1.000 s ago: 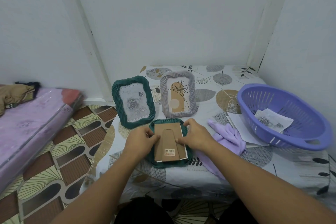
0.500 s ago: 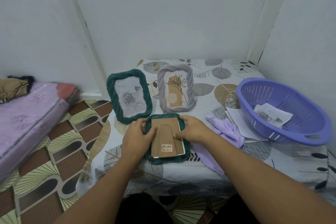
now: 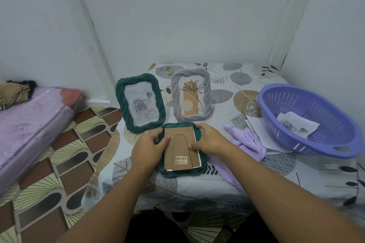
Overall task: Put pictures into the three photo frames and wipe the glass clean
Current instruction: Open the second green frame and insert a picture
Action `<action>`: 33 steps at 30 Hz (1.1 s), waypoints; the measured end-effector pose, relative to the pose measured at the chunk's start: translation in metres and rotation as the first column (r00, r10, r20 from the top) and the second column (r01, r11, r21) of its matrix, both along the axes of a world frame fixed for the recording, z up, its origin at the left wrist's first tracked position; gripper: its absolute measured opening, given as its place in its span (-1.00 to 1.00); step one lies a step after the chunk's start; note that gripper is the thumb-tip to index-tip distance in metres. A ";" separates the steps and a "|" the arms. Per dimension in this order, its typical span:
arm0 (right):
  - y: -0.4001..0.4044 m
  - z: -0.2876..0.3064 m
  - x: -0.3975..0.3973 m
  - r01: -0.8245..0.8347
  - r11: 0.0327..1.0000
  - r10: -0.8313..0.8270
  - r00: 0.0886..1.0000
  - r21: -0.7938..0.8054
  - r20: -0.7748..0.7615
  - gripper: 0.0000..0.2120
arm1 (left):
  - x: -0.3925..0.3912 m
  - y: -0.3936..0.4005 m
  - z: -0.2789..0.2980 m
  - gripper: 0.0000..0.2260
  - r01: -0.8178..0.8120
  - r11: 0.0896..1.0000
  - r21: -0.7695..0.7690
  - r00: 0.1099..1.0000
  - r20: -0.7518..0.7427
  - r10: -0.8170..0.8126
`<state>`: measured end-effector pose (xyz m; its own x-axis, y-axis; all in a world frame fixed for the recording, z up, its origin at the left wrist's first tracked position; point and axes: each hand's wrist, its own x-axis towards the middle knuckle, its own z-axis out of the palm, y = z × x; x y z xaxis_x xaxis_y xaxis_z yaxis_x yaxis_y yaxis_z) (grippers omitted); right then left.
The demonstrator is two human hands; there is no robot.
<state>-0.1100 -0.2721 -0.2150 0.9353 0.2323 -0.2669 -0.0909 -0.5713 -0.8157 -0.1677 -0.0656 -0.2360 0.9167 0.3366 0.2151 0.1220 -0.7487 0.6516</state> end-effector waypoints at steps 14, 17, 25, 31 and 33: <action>0.000 -0.005 0.001 0.016 0.999 -0.015 0.999 0.029 -0.037 -0.14 | 0.002 0.003 -0.004 -0.59 0.005 1.000 -0.010 1.000 0.015 -0.005; -0.001 -0.006 0.001 0.015 1.000 -0.013 0.999 0.025 -0.045 -0.18 | 0.002 0.003 -0.005 -0.58 0.001 1.000 0.007 1.000 0.009 -0.001; 0.001 -0.012 0.004 0.031 0.998 -0.028 0.998 0.048 -0.062 -0.04 | 0.002 0.001 -0.003 -0.62 0.032 0.999 0.014 0.999 -0.019 -0.032; -0.001 -0.006 0.001 -0.007 1.000 0.007 0.999 -0.026 -0.033 -0.10 | 0.001 0.002 -0.004 -0.61 0.012 1.000 0.007 1.000 0.007 -0.012; -0.001 -0.006 0.001 -0.012 1.000 0.011 0.999 -0.028 -0.037 -0.11 | 0.002 0.002 -0.004 -0.61 0.006 1.000 0.005 1.000 0.011 -0.006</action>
